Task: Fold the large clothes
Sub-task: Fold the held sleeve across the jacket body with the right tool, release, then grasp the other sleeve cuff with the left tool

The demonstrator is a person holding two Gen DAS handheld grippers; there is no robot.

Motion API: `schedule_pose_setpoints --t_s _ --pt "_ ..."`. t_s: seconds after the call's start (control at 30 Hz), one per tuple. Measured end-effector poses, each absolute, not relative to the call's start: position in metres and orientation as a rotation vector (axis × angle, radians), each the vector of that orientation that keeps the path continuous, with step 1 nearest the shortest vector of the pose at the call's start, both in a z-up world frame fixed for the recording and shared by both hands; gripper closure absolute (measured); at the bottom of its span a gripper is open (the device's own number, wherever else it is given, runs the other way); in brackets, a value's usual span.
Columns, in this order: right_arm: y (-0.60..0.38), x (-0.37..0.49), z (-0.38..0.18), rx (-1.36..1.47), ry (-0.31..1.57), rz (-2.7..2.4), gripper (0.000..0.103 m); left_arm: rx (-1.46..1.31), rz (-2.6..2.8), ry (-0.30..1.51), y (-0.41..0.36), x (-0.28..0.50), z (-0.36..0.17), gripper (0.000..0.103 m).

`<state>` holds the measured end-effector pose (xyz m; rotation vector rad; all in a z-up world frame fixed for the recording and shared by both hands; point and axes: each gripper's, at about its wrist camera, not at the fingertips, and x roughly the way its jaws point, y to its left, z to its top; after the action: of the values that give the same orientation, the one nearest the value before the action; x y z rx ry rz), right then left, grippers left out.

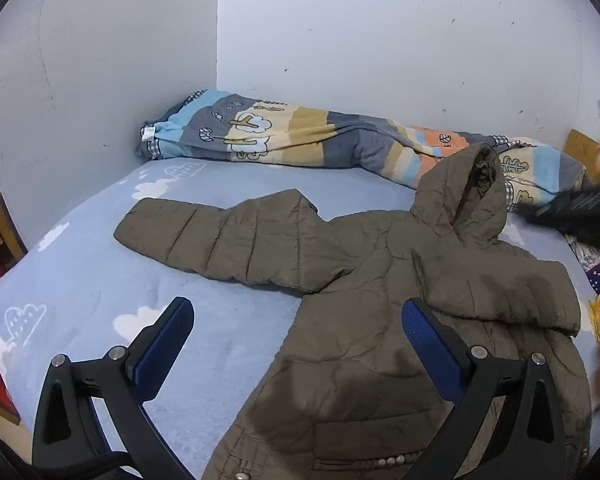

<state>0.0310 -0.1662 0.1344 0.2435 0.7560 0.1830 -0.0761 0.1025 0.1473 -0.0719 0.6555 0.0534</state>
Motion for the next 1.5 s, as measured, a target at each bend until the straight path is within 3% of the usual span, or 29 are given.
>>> schedule_pose_setpoints --t_s 0.13,0.23,0.43,0.73,0.97,1.23,1.4,1.5 --pt "-0.140 0.052 0.089 0.237 0.844 0.205 0.092 -0.067 0.051 0.664 0.100 -0.074 0.146 0.000" --pt "-0.145 0.051 0.087 0.239 0.839 0.199 0.092 -0.067 0.049 0.665 0.098 -0.073 0.146 0.000" --pt "-0.235 0.055 0.092 0.286 0.814 0.003 0.091 -0.064 0.043 0.687 0.094 -0.068 0.141 0.000" --pt "-0.336 0.055 0.026 0.329 0.952 -0.254 0.091 -0.048 0.044 0.715 0.082 -0.061 0.133 0.000" --pt "-0.308 0.067 -0.009 0.310 1.047 -0.155 0.089 -0.030 0.024 0.745 0.071 -0.050 0.126 0.000" --pt "-0.303 0.040 0.024 0.270 0.983 -0.130 0.088 -0.003 0.000 0.795 0.057 -0.039 0.116 0.000" --pt "-0.303 0.031 -0.004 0.218 1.143 -0.126 0.086 0.018 -0.027 0.876 0.044 -0.025 0.099 0.000" --pt "-0.298 0.006 0.003 0.242 1.124 -0.102 0.086 -0.005 -0.018 0.880 0.049 -0.019 0.101 0.000"
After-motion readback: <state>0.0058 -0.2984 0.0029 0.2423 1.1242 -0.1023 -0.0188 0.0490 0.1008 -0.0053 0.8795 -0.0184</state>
